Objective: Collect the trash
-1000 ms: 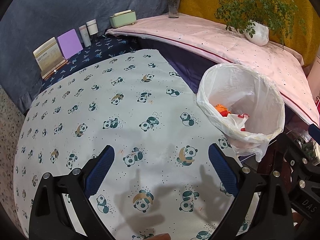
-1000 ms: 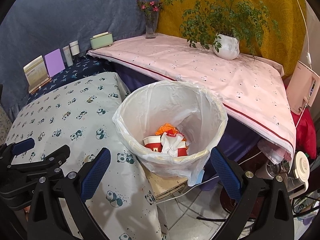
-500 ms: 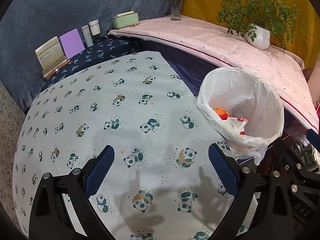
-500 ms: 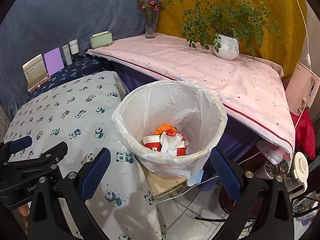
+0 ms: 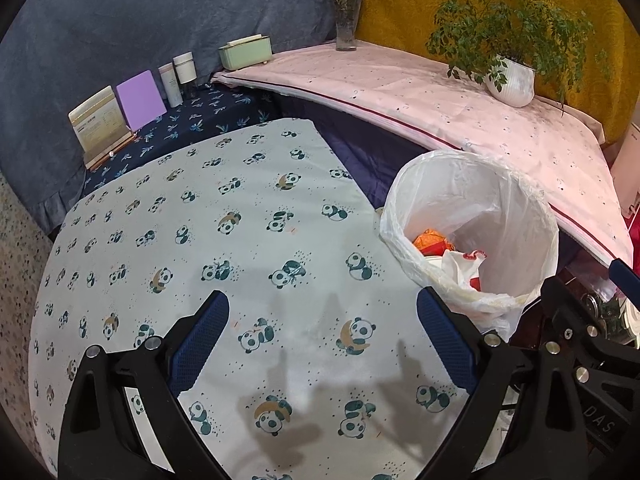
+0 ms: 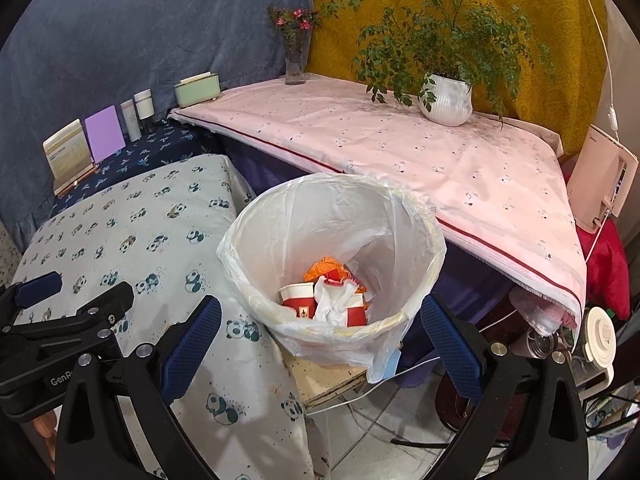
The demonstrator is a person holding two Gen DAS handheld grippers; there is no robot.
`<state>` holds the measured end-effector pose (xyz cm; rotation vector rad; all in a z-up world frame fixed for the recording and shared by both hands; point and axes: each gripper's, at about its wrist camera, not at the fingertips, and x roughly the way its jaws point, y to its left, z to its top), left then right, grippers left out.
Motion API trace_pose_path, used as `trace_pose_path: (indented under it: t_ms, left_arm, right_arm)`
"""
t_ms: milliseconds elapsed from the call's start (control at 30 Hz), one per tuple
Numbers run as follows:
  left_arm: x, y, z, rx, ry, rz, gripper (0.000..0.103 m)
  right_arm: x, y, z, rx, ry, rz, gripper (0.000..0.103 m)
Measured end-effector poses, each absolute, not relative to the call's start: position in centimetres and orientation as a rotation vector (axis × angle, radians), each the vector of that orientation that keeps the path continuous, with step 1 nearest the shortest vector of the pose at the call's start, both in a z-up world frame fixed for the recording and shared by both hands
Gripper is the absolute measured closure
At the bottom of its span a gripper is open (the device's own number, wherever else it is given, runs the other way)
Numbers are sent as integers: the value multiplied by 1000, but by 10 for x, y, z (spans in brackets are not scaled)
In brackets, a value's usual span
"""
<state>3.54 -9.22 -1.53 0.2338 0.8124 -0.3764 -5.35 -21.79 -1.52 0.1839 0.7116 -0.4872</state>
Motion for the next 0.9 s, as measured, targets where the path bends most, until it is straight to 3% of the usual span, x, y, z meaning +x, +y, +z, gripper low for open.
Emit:
trace_pose_path:
  t_ms: [900]
  left_arm:
    - [61,-127,-21,270,842,-365,12]
  right_arm:
    - [-33,-253,-23,229,728,-493,6]
